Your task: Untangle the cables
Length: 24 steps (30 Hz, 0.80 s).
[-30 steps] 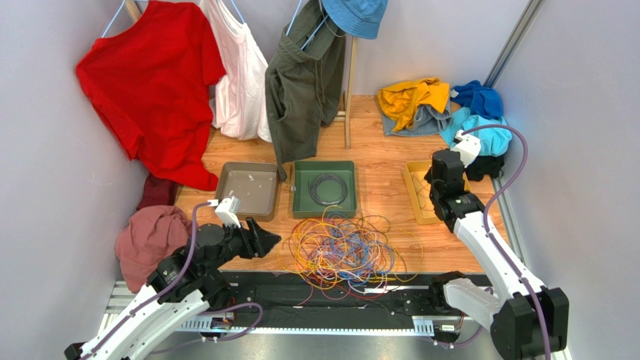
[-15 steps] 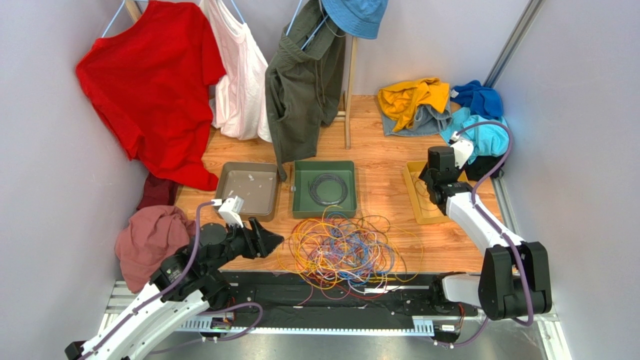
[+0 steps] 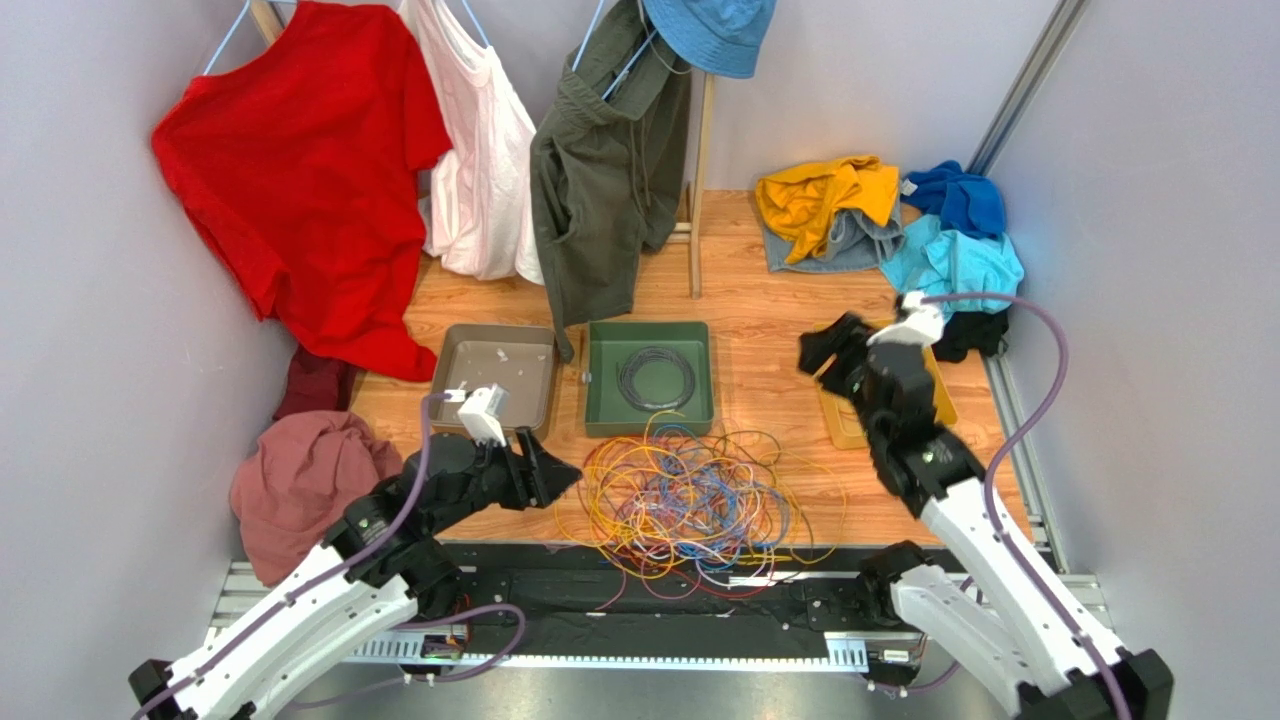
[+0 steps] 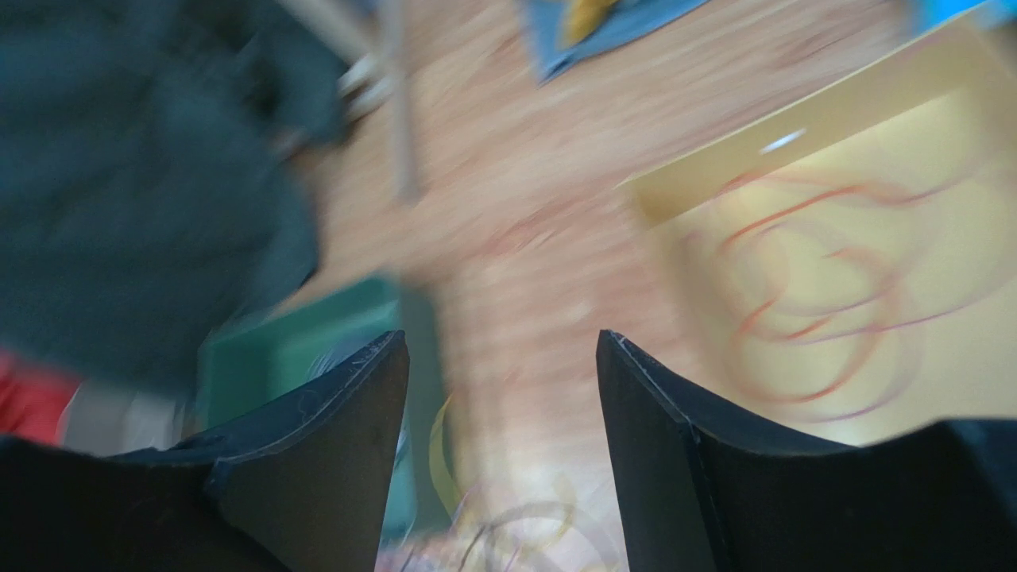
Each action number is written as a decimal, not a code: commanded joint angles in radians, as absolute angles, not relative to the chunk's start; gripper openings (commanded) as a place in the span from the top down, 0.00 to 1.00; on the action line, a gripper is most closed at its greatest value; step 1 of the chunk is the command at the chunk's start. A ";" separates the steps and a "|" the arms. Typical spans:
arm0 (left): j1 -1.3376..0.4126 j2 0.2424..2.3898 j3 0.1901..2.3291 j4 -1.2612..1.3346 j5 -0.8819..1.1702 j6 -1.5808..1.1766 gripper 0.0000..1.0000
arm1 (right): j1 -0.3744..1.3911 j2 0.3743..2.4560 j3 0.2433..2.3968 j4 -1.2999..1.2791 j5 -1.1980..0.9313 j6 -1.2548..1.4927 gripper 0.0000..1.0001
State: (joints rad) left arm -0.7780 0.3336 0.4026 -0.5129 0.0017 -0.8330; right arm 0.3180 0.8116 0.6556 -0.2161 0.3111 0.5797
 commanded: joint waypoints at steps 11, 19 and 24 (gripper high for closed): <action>-0.879 0.827 0.402 -0.143 0.002 -0.861 0.41 | 1.031 0.548 0.414 -0.230 0.440 0.672 0.40; -0.879 0.917 0.454 -0.135 -0.070 -0.848 0.41 | 1.083 0.624 0.400 -0.207 0.437 0.663 0.41; -0.879 0.946 0.469 -0.146 -0.100 -0.825 0.41 | 1.085 0.659 0.376 -0.163 0.397 0.660 0.41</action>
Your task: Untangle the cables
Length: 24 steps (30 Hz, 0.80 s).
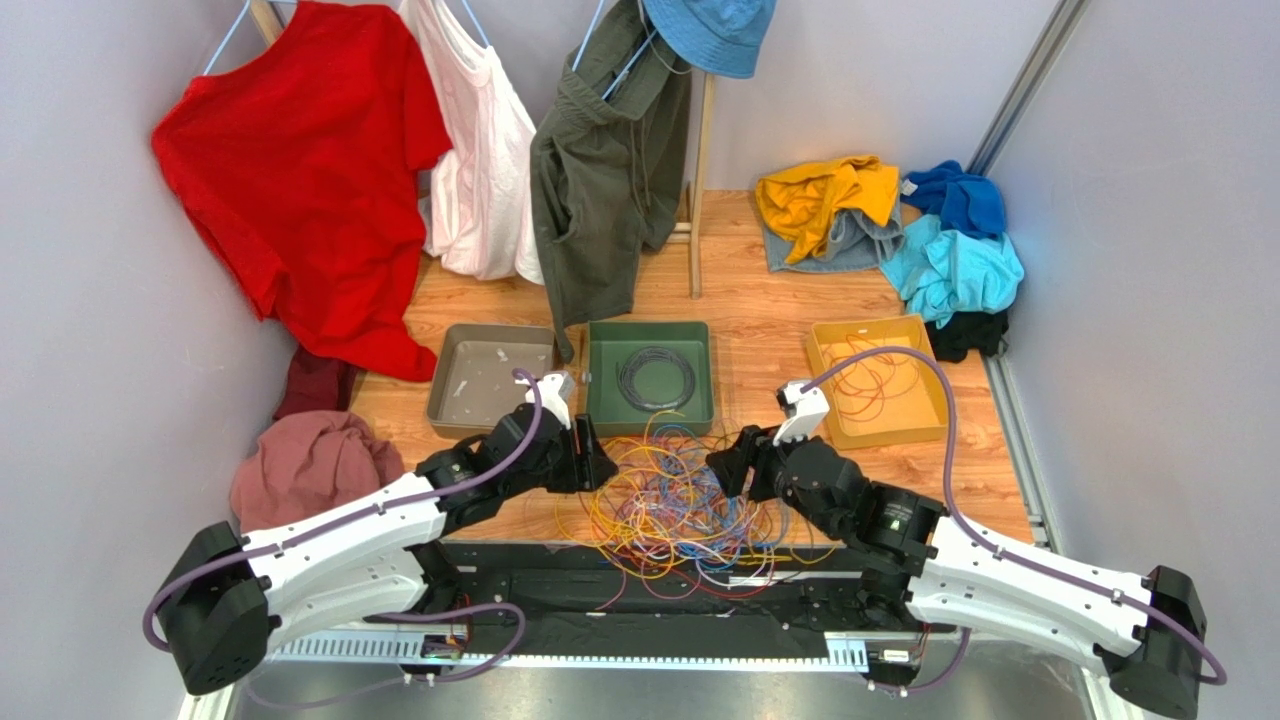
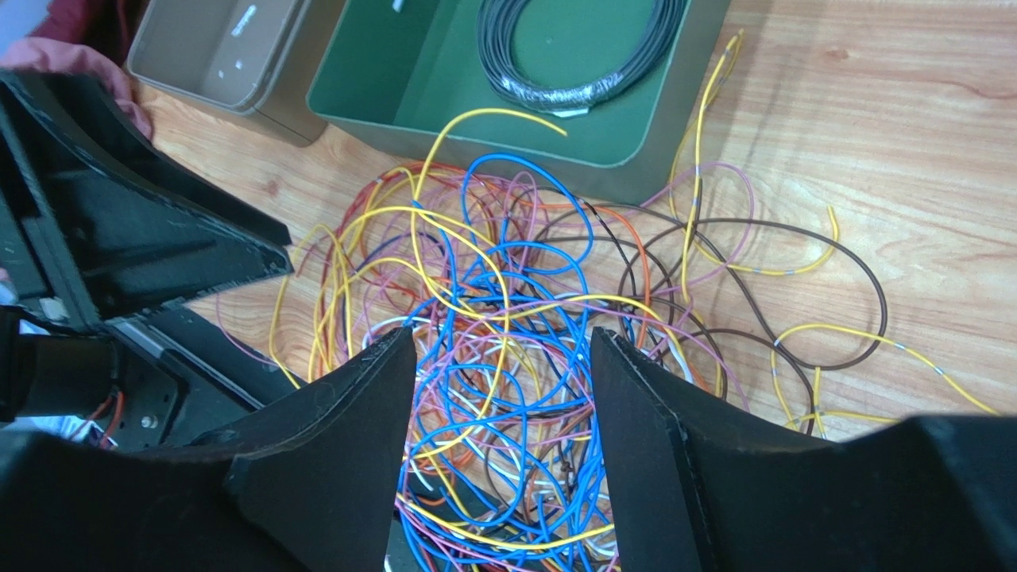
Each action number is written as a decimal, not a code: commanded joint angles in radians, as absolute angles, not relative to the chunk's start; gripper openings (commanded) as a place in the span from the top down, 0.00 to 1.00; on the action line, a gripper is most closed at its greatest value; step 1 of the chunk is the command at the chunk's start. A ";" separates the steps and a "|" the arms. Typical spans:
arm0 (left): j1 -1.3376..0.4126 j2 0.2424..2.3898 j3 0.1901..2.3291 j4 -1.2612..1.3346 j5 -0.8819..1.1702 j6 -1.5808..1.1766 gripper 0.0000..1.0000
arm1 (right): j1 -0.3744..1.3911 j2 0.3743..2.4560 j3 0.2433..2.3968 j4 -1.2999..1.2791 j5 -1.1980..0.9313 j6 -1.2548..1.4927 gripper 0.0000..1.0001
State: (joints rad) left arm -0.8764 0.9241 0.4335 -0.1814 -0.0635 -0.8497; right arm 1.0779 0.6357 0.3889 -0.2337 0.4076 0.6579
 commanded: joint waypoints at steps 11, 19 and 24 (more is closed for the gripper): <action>-0.882 1.230 0.517 0.031 0.044 -0.822 0.36 | 1.134 0.747 0.383 -0.115 0.391 0.667 0.41; -0.890 1.044 0.544 -0.195 -0.076 -0.786 0.88 | 1.169 0.684 0.393 -0.184 0.465 0.669 0.43; -0.894 0.638 0.695 -0.491 -0.215 -0.695 1.00 | 1.181 0.643 0.371 -0.160 0.473 0.657 0.43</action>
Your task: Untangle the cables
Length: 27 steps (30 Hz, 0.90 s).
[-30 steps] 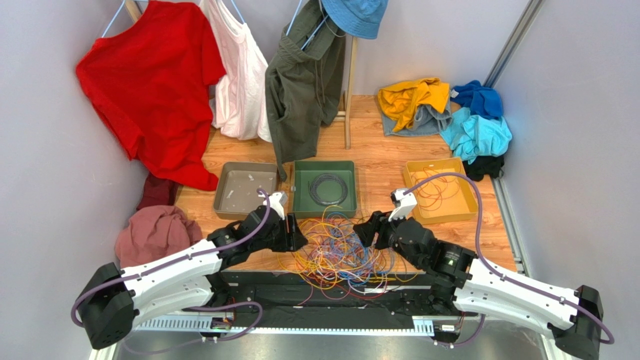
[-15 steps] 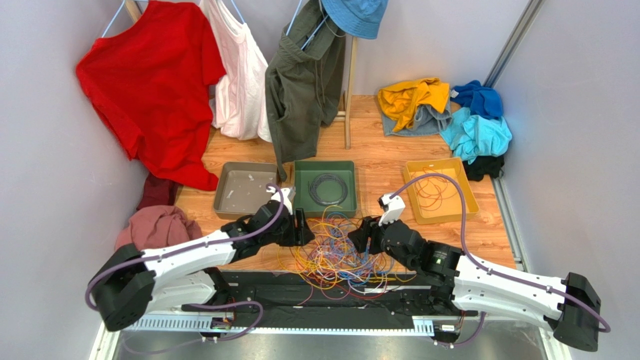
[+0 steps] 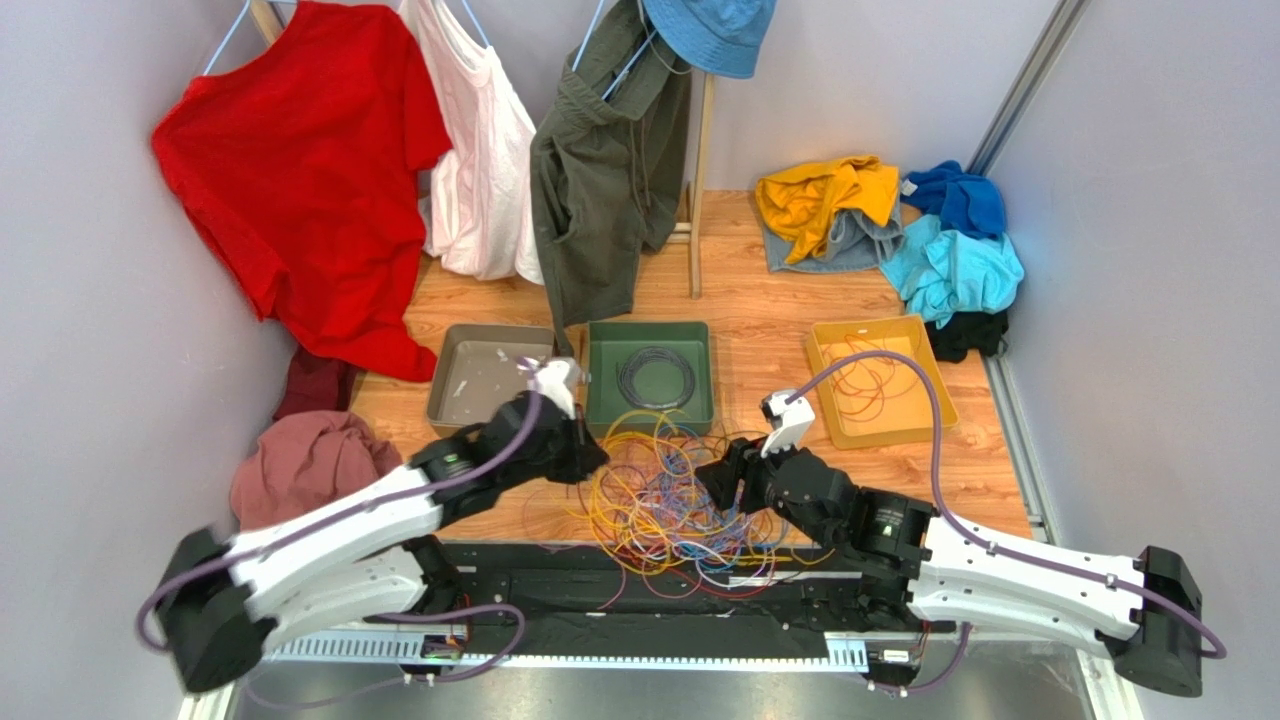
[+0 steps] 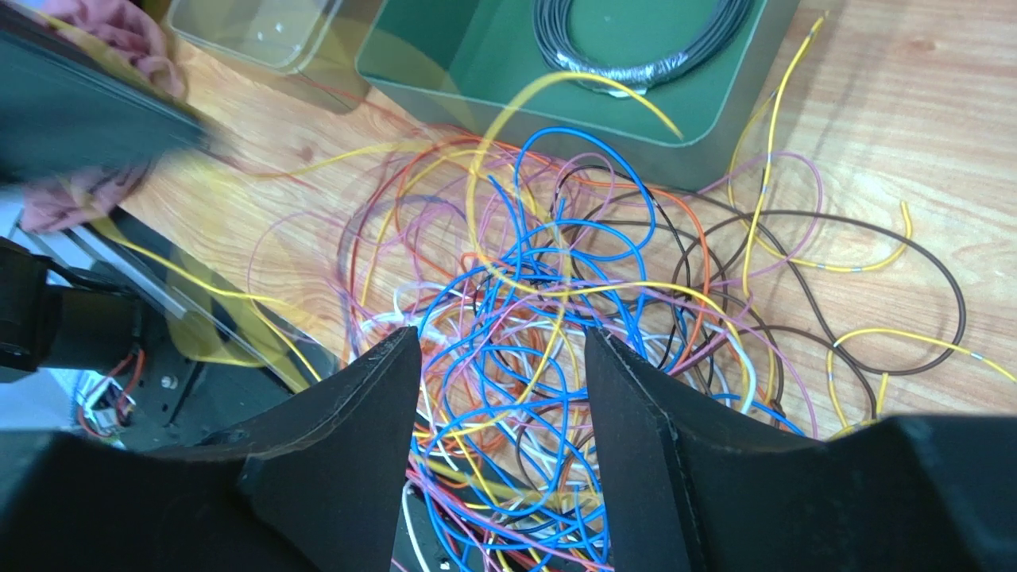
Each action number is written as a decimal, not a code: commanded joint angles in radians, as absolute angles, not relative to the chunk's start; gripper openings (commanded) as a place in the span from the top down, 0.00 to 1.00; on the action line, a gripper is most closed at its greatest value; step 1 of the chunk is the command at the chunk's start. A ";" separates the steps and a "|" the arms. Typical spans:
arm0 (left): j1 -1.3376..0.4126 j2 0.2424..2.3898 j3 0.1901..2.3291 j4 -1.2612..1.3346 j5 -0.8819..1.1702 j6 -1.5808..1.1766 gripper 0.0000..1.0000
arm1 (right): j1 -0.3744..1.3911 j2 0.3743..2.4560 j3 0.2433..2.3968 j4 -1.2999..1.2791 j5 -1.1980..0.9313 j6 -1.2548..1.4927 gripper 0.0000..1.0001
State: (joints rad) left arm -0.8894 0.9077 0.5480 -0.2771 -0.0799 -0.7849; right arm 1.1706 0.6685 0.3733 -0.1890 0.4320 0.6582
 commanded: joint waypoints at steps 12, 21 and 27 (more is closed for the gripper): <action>-0.894 0.572 1.000 -0.755 -0.224 -0.611 1.00 | 1.350 0.814 0.469 -0.061 0.500 0.583 0.42; -0.894 0.555 1.020 -0.779 -0.199 -0.592 1.00 | 1.446 0.675 0.475 0.059 0.520 0.546 0.37; -0.894 0.555 0.994 -0.724 -0.121 -0.607 1.00 | 1.555 0.790 0.646 0.112 0.520 0.393 0.29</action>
State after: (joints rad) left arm -0.8906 0.5610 0.9794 -0.7738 -0.1844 -0.6186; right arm 1.5112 0.6994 0.5076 -0.0071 0.5159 0.5068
